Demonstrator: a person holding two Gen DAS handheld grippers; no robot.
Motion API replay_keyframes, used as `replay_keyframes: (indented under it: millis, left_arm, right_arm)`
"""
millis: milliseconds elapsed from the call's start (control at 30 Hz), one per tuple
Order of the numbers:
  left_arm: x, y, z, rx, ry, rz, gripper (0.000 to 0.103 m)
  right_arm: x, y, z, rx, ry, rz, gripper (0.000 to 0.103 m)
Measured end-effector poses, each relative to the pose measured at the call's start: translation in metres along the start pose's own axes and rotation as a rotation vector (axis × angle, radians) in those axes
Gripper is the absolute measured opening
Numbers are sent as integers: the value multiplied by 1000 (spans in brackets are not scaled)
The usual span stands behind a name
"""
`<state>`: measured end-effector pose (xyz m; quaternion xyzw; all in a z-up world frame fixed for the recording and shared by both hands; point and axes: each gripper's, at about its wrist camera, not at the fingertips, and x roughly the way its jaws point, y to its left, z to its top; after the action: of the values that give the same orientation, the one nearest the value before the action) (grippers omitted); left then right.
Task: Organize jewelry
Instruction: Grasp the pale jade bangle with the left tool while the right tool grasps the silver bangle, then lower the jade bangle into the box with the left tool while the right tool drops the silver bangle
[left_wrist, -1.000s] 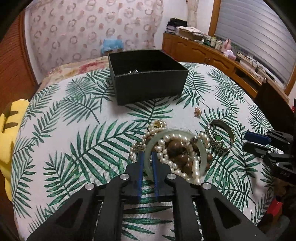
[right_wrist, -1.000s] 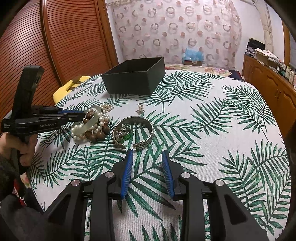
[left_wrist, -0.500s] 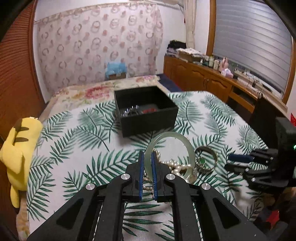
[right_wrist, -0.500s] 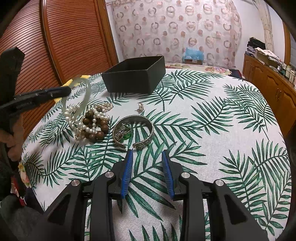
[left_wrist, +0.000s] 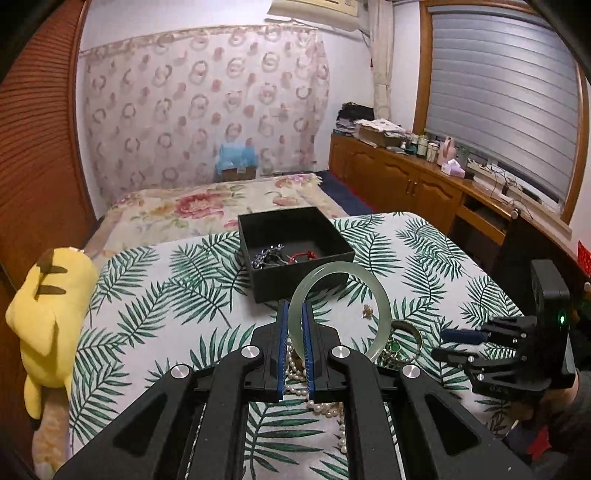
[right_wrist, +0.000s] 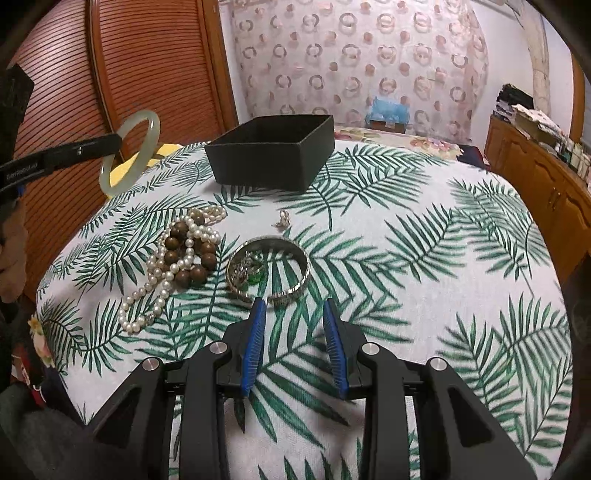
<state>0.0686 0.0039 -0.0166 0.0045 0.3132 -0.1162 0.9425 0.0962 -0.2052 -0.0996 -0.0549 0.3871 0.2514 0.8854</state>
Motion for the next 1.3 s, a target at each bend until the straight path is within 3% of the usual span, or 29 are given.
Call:
replay_keyframes:
  millis: [200, 233, 467, 667, 1000, 1300]
  left_arm:
    - [2, 5, -8, -18, 6, -3, 7]
    - [2, 6, -8, -22, 5, -3, 7]
    - [2, 7, -8, -28, -4, -12, 7]
    - [6, 8, -9, -36, 2, -14, 7]
    - [18, 15, -5, -45, 4, -7, 7]
    - [37, 24, 10, -52, -2, -5, 7]
  right_arm:
    - [12, 0, 22, -35, 22, -4, 34]
    - [17, -1, 26, -39, 34, 0, 29]
    - [43, -6, 37, -69, 113, -6, 20]
    - [44, -4, 37, -88, 125, -19, 6]
    - [24, -2, 54, -95, 29, -29, 5]
    - [22, 0, 97, -138, -31, -33, 5]
